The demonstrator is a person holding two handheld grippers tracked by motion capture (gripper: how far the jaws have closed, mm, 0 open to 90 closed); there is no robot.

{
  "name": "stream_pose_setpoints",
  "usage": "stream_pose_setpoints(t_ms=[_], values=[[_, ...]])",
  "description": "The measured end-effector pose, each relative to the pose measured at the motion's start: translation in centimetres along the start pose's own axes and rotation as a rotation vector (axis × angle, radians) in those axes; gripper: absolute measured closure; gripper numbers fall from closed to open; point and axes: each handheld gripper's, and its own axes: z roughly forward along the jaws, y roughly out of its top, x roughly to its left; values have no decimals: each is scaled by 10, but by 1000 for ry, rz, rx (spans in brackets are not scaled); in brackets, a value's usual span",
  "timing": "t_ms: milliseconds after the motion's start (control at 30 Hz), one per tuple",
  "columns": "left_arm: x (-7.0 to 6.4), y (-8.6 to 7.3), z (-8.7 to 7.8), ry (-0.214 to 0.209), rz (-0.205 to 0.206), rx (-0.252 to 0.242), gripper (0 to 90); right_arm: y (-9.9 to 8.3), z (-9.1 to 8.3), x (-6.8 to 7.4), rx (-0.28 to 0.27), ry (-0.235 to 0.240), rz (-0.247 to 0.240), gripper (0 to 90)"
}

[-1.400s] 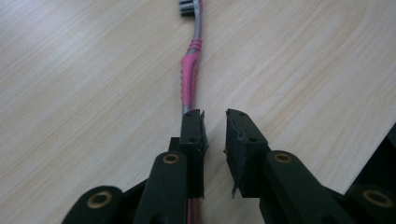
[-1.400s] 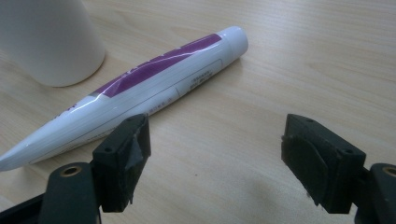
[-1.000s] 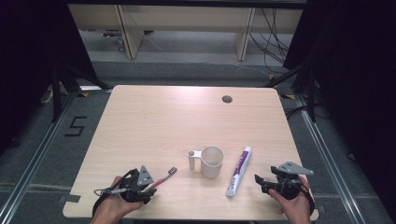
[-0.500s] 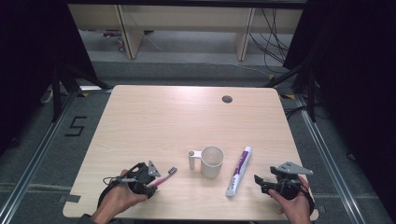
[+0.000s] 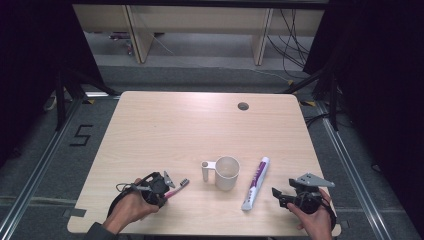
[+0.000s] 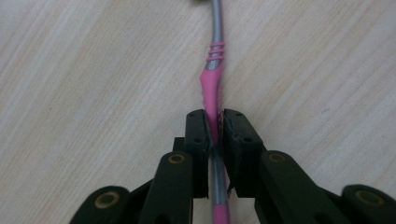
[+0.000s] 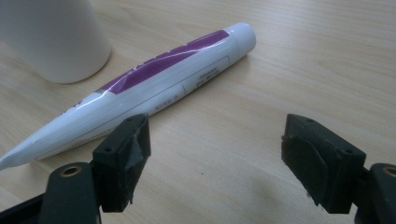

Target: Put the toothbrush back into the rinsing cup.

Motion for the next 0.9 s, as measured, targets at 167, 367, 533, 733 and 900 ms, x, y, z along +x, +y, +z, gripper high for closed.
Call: stream_pose_setpoints(t_ms=[167, 367, 533, 733, 900], values=[[2, 6, 1, -9, 2, 48, 814, 0, 1, 0, -3, -3, -5, 250], [3, 12, 2, -18, -1, 84, 814, 0, 1, 0, 3, 2, -5, 251], [3, 16, 3, -13, 15, 107, 822, 0, 1, 0, -2, 0, -5, 258], [3, 17, 3, -13, 31, 113, 827, 0, 0, 0, -6, 8, -2, 258], [4, 16, 2, -8, 45, 102, 828, 0, 0, 0, -11, 0, 4, 258]])
